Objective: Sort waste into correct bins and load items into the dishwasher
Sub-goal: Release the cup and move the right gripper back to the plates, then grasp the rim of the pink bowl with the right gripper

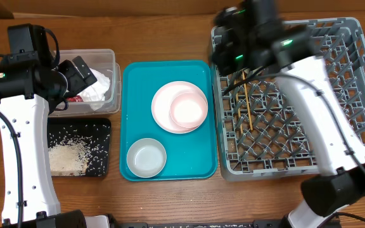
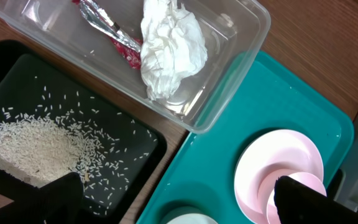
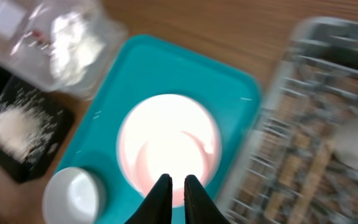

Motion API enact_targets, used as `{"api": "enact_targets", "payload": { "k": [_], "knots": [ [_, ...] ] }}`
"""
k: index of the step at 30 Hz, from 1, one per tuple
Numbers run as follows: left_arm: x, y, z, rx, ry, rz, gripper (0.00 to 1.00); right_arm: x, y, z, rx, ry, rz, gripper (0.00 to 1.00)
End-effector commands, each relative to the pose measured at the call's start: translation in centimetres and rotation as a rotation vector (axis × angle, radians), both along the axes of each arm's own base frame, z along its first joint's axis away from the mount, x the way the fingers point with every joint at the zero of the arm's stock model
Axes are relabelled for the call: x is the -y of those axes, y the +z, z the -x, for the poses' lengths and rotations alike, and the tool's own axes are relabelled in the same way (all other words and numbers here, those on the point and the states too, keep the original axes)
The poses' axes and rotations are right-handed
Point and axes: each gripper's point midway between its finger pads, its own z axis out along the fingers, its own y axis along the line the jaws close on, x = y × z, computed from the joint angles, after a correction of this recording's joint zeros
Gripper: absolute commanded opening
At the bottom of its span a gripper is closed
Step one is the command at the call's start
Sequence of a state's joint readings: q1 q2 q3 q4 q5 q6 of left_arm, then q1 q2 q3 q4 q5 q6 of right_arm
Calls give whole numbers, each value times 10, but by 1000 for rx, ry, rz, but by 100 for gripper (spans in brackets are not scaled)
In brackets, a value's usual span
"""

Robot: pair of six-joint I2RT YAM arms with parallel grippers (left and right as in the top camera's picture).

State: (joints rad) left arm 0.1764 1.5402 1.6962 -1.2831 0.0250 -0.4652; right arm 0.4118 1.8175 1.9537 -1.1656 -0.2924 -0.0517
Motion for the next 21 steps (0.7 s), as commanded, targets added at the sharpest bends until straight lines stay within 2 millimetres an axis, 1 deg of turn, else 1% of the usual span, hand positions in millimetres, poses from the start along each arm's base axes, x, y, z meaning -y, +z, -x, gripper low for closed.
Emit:
{"api": "enact_targets", "payload": {
  "k": [1,3,7,9,11,12,15,18,21],
  "knots": [
    [1,1,-1,3,-11,-10,100,-45,-31,27,-44,82,45,10],
    [1,1,-1,3,-12,-11,100,-62,-57,38,-52,54,119,10],
    [1,1,-1,3,-12,-10,100,-83,-93,56,-47,94,170,12],
    [1,1,-1,3,-12,-10,100,-89,-111,62,-44,111,186,15],
    [1,1,-1,3,-12,-10,100,-91,-129,66,-33,116,211,17],
    [1,1,-1,3,-12,-10,100,-91,-137,67,-25,114,225,20],
    [1,1,-2,3,-12,-10,100,-86,-162,66,-3,103,250,26],
    [1,1,-2,3,-12,-11,100,-87,-177,66,13,102,236,30],
    [1,1,-1,3,-12,-10,100,-87,-188,65,24,101,226,31]
  ]
}}
